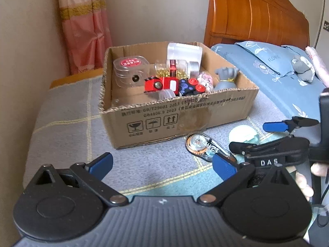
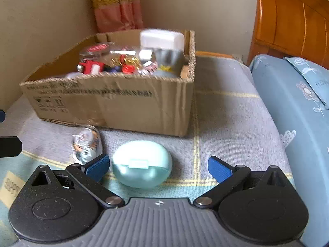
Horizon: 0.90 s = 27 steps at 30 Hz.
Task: Organize rigid objects
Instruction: 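Withdraw both tools toward the correction tape and the pale blue case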
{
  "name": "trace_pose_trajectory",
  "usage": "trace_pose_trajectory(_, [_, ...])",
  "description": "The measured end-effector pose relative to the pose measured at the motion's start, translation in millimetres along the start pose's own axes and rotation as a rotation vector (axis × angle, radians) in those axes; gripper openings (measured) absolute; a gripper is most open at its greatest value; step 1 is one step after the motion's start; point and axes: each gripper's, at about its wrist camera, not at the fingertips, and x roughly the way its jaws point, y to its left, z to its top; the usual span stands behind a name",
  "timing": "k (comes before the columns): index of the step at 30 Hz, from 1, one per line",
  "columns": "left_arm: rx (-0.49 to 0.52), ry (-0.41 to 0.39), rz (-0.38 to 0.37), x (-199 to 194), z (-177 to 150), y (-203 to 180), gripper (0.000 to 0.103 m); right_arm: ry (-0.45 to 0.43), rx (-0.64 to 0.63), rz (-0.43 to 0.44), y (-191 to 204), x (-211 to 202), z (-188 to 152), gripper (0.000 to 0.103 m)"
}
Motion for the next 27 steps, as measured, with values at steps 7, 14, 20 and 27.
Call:
trace_pose_trajectory(7, [0.069,0.022,-0.078,23,3,-17,0.102,-0.031,-0.097,0.010,-8,-6,-15,0.103])
trace_pose_trajectory(14, [0.226,0.056,-0.188,47,-6,-34,0.102,-0.014,-0.143,0.056,-20,-11,-17,0.103])
trace_pose_trajectory(20, [0.307,0.058,-0.225,59,-13,-41,0.102,-0.018,-0.156,0.071,-24,-15,-20,0.103])
trace_pose_trajectory(27, [0.331,0.027,-0.251,67,-8,-44,0.102,-0.018,-0.172,0.087,-27,-16,-20,0.103])
